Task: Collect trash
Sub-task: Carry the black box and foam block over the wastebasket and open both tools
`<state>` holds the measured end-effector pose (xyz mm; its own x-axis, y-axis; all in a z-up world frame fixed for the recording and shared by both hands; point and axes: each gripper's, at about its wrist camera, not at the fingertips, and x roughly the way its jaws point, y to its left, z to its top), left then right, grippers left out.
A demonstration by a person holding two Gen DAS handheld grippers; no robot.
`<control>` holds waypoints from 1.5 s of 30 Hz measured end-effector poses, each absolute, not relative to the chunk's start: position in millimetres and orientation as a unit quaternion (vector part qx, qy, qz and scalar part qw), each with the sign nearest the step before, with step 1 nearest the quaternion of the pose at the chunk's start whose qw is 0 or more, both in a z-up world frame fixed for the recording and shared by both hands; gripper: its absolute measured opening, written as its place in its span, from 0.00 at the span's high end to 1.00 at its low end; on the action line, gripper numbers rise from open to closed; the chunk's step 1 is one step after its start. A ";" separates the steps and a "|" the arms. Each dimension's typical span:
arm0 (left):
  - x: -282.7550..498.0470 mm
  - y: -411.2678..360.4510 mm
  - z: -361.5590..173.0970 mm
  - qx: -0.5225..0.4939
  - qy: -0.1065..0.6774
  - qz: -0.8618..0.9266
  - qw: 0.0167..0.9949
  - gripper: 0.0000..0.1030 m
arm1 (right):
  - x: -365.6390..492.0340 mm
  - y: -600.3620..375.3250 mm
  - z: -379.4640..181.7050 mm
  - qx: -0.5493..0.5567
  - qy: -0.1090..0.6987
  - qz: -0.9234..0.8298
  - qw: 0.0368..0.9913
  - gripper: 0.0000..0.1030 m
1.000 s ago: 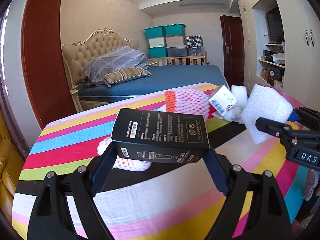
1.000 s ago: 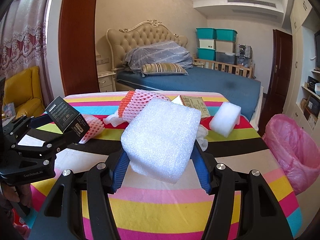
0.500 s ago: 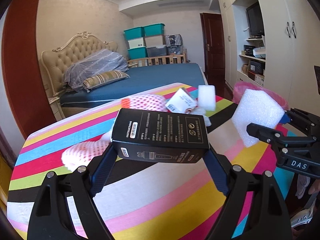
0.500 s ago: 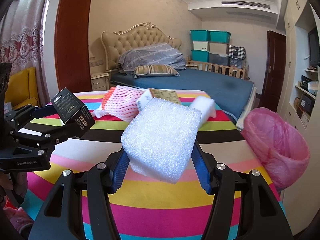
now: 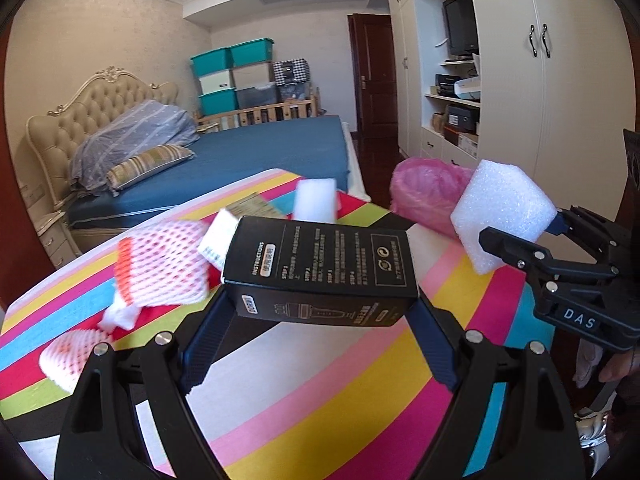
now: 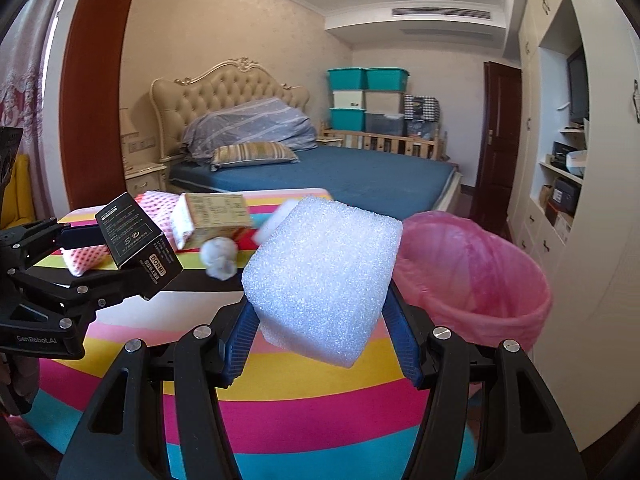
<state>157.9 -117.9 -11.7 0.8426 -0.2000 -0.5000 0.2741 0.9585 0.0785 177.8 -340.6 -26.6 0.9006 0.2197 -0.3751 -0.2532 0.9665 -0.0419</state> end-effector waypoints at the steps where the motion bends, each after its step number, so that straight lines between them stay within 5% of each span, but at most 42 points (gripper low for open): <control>1: 162.2 -124.7 -10.6 0.071 0.253 -0.130 0.956 0.20 | 178.9 -345.7 -26.9 -0.044 0.186 0.117 0.975 0.45; 29: 357.5 -316.4 26.8 -0.044 0.325 -0.288 0.900 0.18 | 270.4 -480.3 -42.5 -0.035 0.183 0.047 0.981 0.41; 32: 365.1 -323.0 27.4 -0.049 0.327 -0.270 0.904 0.11 | 276.8 -481.5 -51.0 -0.028 0.195 0.055 0.979 0.20; 45: 308.8 -249.3 34.3 0.012 0.268 -0.180 0.946 0.05 | 222.9 -490.8 -42.9 0.020 0.175 0.036 0.984 0.18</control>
<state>308.8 -249.3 34.3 0.7919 -0.3347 -0.5107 0.3472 0.9348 -0.0742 222.9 -490.8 -42.9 0.9359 0.0784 -0.3434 -0.0645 0.9966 0.0517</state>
